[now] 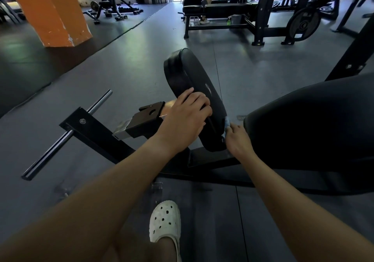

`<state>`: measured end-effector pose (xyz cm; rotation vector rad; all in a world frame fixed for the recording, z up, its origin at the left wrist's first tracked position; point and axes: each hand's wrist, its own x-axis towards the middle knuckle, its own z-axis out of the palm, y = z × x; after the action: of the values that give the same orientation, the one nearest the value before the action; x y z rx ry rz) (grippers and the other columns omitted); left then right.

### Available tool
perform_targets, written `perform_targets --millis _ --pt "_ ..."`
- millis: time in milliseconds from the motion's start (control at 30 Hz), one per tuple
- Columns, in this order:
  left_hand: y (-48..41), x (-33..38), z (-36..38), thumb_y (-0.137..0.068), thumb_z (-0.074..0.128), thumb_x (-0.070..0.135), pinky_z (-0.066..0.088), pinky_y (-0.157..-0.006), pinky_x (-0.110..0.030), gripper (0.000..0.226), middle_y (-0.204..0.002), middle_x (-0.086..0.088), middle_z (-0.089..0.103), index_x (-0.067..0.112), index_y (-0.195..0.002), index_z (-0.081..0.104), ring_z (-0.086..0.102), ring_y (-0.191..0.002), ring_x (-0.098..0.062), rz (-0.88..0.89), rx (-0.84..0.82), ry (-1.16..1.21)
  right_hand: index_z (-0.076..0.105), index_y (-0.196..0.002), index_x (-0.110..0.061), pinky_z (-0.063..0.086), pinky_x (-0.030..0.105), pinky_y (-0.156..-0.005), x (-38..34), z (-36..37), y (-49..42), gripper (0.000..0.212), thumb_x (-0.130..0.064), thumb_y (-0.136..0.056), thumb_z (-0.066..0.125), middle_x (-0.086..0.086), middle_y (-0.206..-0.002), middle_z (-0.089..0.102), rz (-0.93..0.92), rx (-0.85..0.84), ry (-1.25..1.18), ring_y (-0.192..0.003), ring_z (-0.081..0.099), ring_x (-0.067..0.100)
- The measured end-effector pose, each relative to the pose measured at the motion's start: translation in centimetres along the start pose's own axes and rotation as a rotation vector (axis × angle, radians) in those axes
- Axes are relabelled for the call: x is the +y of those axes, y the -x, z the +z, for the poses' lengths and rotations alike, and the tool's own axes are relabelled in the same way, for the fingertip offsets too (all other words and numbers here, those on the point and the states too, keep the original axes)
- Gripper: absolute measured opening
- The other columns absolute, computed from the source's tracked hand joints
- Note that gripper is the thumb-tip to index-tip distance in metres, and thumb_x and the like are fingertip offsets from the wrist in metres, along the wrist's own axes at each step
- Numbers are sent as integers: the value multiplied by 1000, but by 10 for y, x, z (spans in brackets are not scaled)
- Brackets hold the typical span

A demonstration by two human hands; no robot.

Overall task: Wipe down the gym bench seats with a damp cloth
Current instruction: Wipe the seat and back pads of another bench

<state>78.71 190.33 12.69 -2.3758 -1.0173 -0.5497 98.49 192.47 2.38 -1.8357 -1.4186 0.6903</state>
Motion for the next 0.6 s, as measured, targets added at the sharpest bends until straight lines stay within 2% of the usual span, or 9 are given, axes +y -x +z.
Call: perform_targets --millis 67,133,233,300,367,467,533,600 --pt "0 0 -1 -92 69 27 21 -126 -42 24 -129 0 59 22 -116 66 47 -135 -21 -2 -2 4 61 -84 -15 51 38 -65 -16 -3 4 49 -41 -109 29 11 -87 69 -11 22 -80 -76 67 25" --pt "-1 1 -2 -93 68 25 22 -125 -43 24 -131 -1 59 21 -117 67 45 -138 -23 -25 17 11 61 -81 -16 55 40 -66 -43 -6 10 49 -42 -109 30 10 -84 68 -81 55 -151 -70 65 22" --pt "-2 -2 -7 -93 68 20 22 -125 -45 26 -135 -4 58 18 -119 67 40 -145 -25 -109 75 55 66 -107 -16 45 25 -70 -86 -12 23 37 -33 -108 33 3 -102 59 -238 109 -165 -85 58 11" --pt "-1 -8 -11 -91 67 16 22 -125 -47 31 -140 -5 56 17 -122 65 34 -150 -25 -158 105 83 65 -122 -18 46 27 -78 -100 -13 29 36 -33 -108 35 0 -105 55 -329 138 -191 -92 57 10" --pt "2 -14 -15 -91 65 13 21 -125 -49 32 -148 -6 52 16 -124 64 29 -153 -25 -185 117 100 59 -133 -19 49 30 -83 -98 -10 34 36 -32 -108 37 0 -108 53 -428 154 -163 -93 56 11" --pt "7 -18 -17 -94 63 15 21 -126 -50 37 -158 -6 43 15 -131 61 22 -157 -25 -186 91 85 41 -151 -19 48 23 -80 -67 -2 38 46 -37 -108 33 -1 -114 49 -554 170 -45 -93 54 10" --pt "11 -17 -16 -95 64 17 22 -126 -49 42 -163 -5 37 17 -137 57 18 -158 -25 -173 68 73 38 -151 -17 47 23 -77 -44 3 41 49 -40 -109 27 -2 -114 50 -526 169 5 -91 52 8" --pt "13 -17 -14 -96 63 19 23 -126 -49 45 -165 -5 33 17 -140 55 15 -158 -25 -164 60 64 44 -142 -13 46 29 -72 -24 7 43 48 -41 -109 24 3 -114 55 -401 143 44 -86 54 10"
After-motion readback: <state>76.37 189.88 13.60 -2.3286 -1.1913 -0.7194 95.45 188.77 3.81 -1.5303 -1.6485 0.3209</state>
